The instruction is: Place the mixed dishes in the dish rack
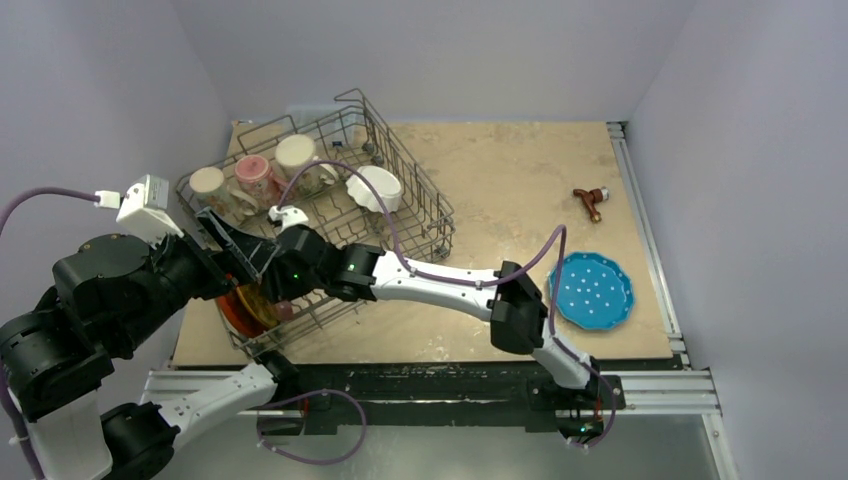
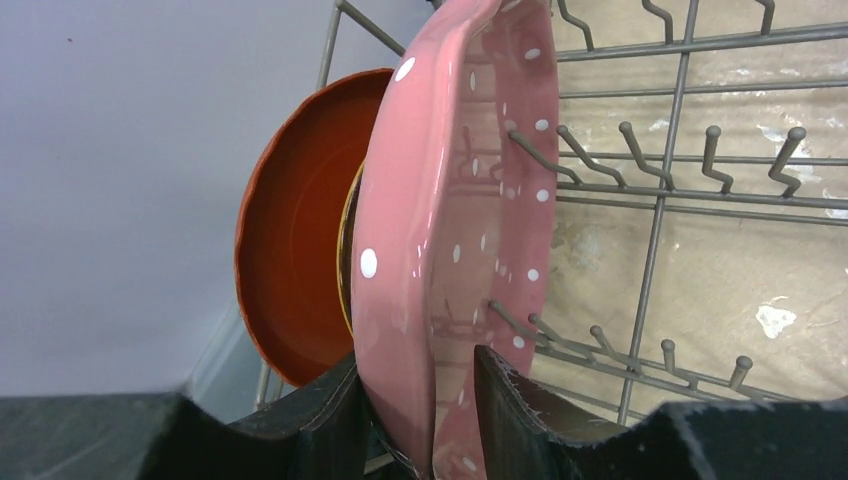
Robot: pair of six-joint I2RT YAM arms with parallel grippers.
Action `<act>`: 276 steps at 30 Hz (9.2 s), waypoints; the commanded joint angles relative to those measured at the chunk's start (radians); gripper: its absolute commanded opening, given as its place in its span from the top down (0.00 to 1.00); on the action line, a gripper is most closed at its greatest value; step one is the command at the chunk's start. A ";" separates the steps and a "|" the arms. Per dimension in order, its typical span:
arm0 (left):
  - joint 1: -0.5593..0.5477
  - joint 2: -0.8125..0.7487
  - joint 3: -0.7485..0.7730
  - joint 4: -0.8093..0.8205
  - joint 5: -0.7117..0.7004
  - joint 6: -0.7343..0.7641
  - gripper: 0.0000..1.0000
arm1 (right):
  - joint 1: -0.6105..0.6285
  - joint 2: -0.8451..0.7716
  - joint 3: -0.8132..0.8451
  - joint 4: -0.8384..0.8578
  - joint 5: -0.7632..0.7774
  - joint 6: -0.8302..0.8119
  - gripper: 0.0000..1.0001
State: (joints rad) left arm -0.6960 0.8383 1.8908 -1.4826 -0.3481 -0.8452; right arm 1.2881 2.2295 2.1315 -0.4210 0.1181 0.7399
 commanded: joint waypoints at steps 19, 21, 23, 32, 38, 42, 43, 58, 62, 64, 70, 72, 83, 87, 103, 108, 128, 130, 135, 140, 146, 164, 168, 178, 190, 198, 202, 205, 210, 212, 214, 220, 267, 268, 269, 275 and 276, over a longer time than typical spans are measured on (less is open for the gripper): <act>-0.002 0.015 0.033 0.039 -0.018 0.078 0.15 | 0.017 0.005 0.222 -0.022 0.049 -0.148 0.23; -0.001 0.019 0.033 0.045 -0.014 0.079 0.15 | 0.017 -0.004 0.230 -0.033 0.065 -0.155 0.19; -0.002 0.024 0.035 0.054 -0.011 0.085 0.15 | 0.016 -0.014 0.239 -0.046 0.062 -0.169 0.13; -0.002 0.054 0.076 0.097 -0.056 0.115 0.15 | -0.045 -0.212 0.109 -0.045 0.126 -0.259 0.01; -0.001 0.069 0.062 0.148 -0.106 0.121 0.15 | -0.187 -0.501 -0.219 -0.011 0.223 -0.332 0.01; -0.001 0.078 0.021 0.210 -0.099 0.120 0.15 | -0.272 -0.735 -0.452 0.074 0.357 -0.468 0.01; -0.002 0.073 -0.005 0.237 -0.096 0.122 0.15 | -0.296 -0.792 -0.514 0.105 0.389 -0.497 0.01; 0.001 0.196 -0.156 0.517 0.047 0.117 0.15 | -0.808 -1.251 -0.995 -0.300 0.566 -0.130 0.02; 0.004 0.280 -0.099 0.528 0.090 0.189 0.15 | -1.009 -1.163 -1.092 -0.372 0.319 -0.071 0.03; 0.018 0.308 -0.082 0.549 0.115 0.222 0.15 | -1.029 -1.090 -1.100 -0.399 0.251 -0.057 0.03; 0.109 0.386 -0.045 0.575 0.264 0.190 0.15 | -1.041 -0.953 -1.090 -0.407 0.159 -0.001 0.02; 0.126 0.392 -0.046 0.573 0.298 0.180 0.15 | -1.068 -0.931 -1.137 -0.376 0.139 0.019 0.03; 0.191 0.302 -0.125 0.531 0.307 0.175 0.15 | -1.144 -0.734 -1.256 -0.156 0.080 -0.017 0.15; 0.191 0.291 -0.126 0.518 0.316 0.161 0.15 | -1.144 -0.678 -1.266 -0.118 0.090 -0.029 0.22; 0.191 0.175 -0.237 0.496 0.337 0.070 0.16 | -1.143 -0.754 -1.299 -0.044 0.133 -0.164 0.82; 0.191 0.154 -0.242 0.485 0.334 0.063 0.17 | -1.139 -0.831 -1.268 -0.033 -0.016 -0.237 1.00; 0.191 0.142 -0.271 0.486 0.387 0.044 0.17 | -1.139 -1.017 -1.182 -0.005 -0.387 -0.270 1.00; 0.191 0.144 -0.274 0.487 0.390 0.044 0.17 | -1.140 -1.050 -1.164 -0.002 -0.392 -0.257 1.00; 0.191 0.160 -0.273 0.496 0.411 0.043 0.17 | -1.142 -1.091 -1.115 -0.010 -0.379 -0.159 1.00; 0.191 0.166 -0.272 0.495 0.419 0.043 0.17 | -1.142 -1.131 -1.096 -0.008 -0.318 -0.116 1.00; 0.191 0.166 -0.278 0.490 0.427 0.037 0.17 | -1.141 -1.134 -1.095 -0.037 -0.254 -0.159 1.00; -0.219 0.398 -0.269 0.618 0.416 0.250 0.19 | -1.141 -1.136 -1.073 -0.072 -0.379 0.062 1.00; -0.404 0.465 -0.357 0.776 0.210 0.386 0.17 | -1.141 -1.160 -1.048 -0.095 -0.341 0.135 1.00; -0.476 0.734 -0.419 1.101 0.126 0.381 0.12 | -1.142 -1.156 -1.010 -0.149 -0.363 0.249 1.00; -0.478 0.973 -0.280 1.107 0.080 0.307 0.15 | -1.142 -1.168 -1.042 -0.140 -0.369 0.306 1.00; -0.479 1.028 -0.226 1.075 0.005 0.279 0.26 | -1.142 -1.206 -1.079 -0.140 -0.373 0.372 1.00; -0.481 1.048 -0.201 1.055 -0.029 0.281 0.33 | -1.141 -1.211 -1.067 -0.165 -0.359 0.408 1.00; -0.488 1.056 -0.186 1.045 -0.076 0.290 0.36 | -1.141 -1.215 -1.059 -0.192 -0.345 0.443 1.00; -0.503 1.065 -0.160 1.044 -0.123 0.323 0.42 | -1.142 -1.231 -1.074 -0.219 -0.321 0.513 1.00; -0.507 1.064 -0.158 1.044 -0.131 0.335 0.48 | -1.142 -1.237 -1.075 -0.226 -0.303 0.535 1.00; -0.509 1.064 -0.153 1.036 -0.139 0.347 0.54 | -1.142 -1.241 -1.070 -0.234 -0.286 0.558 1.00; -0.510 1.080 -0.125 1.008 -0.127 0.387 0.92 | -1.142 -1.245 -1.075 -0.247 -0.272 0.616 1.00; -0.573 0.932 -0.294 1.234 -0.149 0.702 1.00 | -1.139 -0.875 -1.040 -0.482 -0.374 0.407 0.49; -0.573 0.928 -0.294 1.231 -0.141 0.702 1.00 | -1.140 -0.880 -1.047 -0.473 -0.377 0.413 0.59; -0.573 0.924 -0.293 1.228 -0.134 0.704 1.00 | -1.140 -0.885 -1.055 -0.466 -0.380 0.419 0.72; -0.573 0.903 -0.268 1.147 -0.079 0.659 0.91 | -1.140 -0.949 -1.078 -0.457 -0.347 0.470 1.00; -0.572 0.896 -0.265 1.134 -0.070 0.649 0.84 | -1.139 -0.962 -1.080 -0.458 -0.341 0.476 1.00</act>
State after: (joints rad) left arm -1.2797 1.8469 1.5738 -0.3931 -0.4786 -0.1345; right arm 0.1467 1.3258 1.0626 -0.9565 -0.2703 1.2316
